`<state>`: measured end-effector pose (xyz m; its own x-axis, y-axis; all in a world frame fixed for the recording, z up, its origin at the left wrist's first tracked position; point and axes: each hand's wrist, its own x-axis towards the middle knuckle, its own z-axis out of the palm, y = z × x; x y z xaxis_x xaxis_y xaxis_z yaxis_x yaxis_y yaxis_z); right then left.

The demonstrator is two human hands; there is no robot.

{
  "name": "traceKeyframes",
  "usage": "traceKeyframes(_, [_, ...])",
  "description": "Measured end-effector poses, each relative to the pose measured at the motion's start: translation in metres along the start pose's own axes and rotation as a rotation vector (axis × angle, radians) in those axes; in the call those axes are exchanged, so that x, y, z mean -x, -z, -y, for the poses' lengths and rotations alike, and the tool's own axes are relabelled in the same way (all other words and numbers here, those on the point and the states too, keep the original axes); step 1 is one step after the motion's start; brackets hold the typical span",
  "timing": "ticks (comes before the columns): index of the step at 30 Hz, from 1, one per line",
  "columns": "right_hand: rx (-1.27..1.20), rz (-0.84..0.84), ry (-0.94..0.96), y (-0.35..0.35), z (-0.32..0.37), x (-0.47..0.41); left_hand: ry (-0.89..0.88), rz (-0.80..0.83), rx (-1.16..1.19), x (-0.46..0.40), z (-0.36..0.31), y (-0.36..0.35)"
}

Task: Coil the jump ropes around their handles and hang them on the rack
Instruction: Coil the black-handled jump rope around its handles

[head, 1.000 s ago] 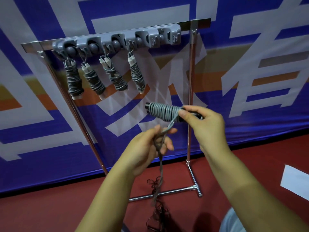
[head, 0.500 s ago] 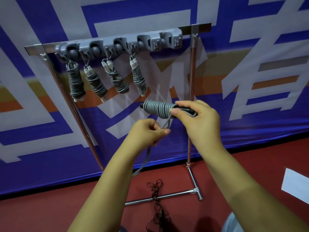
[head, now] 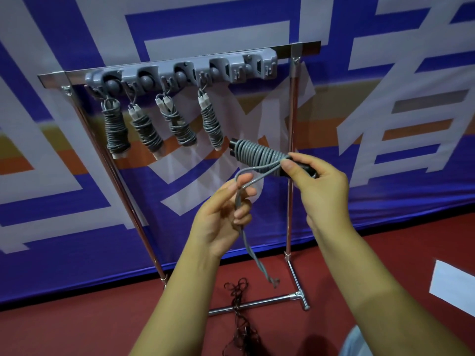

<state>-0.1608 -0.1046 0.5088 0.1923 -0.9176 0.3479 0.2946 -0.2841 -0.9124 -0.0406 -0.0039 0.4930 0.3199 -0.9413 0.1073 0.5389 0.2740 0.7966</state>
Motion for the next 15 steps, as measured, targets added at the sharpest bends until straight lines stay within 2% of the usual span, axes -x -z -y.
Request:
traceKeyframes(3, [-0.101, -0.011, -0.085, 0.001, -0.001, -0.002, -0.074, 0.022, -0.126, 0.004, 0.001, -0.001])
traceKeyframes(8, [-0.26, 0.044, -0.194, 0.003, 0.002, -0.001, -0.103, 0.133, -0.632, 0.021, 0.006, 0.002])
traceKeyframes(11, [-0.284, 0.096, -0.227, 0.004, 0.003, 0.003, -0.004, 0.141, -0.889, 0.028, 0.003, 0.001])
traceKeyframes(15, [-0.242, 0.108, -0.241, 0.005, 0.002, 0.007, 0.247, -0.01, -0.973, 0.024, -0.005, -0.004])
